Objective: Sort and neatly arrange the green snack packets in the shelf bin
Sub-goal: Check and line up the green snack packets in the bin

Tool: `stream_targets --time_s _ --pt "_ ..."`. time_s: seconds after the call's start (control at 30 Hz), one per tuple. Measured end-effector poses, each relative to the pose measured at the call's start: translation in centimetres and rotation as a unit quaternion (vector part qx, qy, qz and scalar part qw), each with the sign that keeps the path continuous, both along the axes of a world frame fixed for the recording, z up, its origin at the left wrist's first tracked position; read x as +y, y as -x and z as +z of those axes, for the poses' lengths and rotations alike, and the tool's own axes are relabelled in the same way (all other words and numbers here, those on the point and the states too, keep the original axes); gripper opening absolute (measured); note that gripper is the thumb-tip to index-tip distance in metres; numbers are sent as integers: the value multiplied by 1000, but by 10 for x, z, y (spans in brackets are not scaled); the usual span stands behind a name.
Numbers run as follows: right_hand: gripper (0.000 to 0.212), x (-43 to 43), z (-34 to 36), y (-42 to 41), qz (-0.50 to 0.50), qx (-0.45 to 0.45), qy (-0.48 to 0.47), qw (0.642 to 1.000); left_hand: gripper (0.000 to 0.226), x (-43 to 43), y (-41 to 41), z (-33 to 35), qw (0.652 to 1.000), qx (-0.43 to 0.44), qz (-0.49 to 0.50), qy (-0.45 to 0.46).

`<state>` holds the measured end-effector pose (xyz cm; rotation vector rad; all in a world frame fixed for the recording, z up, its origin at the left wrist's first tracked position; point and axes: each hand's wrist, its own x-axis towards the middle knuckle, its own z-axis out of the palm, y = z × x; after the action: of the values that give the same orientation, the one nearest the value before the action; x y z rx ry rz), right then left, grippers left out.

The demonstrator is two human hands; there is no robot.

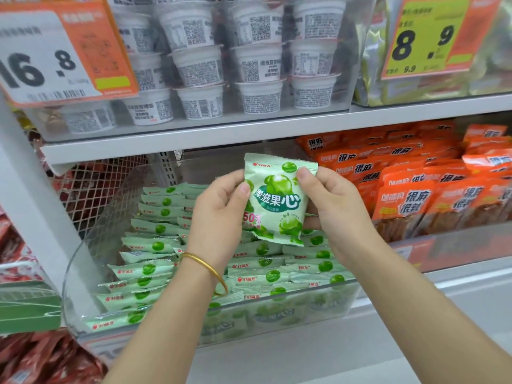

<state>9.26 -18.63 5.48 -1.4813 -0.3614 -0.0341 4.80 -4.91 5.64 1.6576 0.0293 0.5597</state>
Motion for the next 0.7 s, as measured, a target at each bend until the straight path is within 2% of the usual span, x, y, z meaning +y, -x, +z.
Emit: stream_targets --time_s 0.07,0.13,0.2,0.27,0.37,0.43,0.5,0.6,0.7 --pt "20 1 -2 1 -2 15 -25 1000 36 0 -1 -3 995 -17 65 -80" --pt "19 1 -2 2 8 49 -65 997 38 0 -1 -5 973 -45 118 -193" --pt "19 0 -2 2 21 76 -93 992 42 -2 2 -6 952 -56 108 -280" --pt "23 1 -1 3 42 98 -108 988 67 -4 5 -7 938 -26 84 -334" --pt "31 4 0 7 88 109 -116 983 96 -6 7 -10 931 32 50 -361" --pt "41 3 1 8 119 120 -113 979 93 -6 9 -12 933 39 39 -356" --pt "45 0 2 7 120 124 -96 980 69 -6 11 -9 949 36 28 -311" --pt "26 -2 0 6 48 65 -53 995 38 -2 15 -2 968 32 -9 -251" --pt "20 -3 0 4 45 24 -45 998 34 2 18 0 990 32 -54 -127"
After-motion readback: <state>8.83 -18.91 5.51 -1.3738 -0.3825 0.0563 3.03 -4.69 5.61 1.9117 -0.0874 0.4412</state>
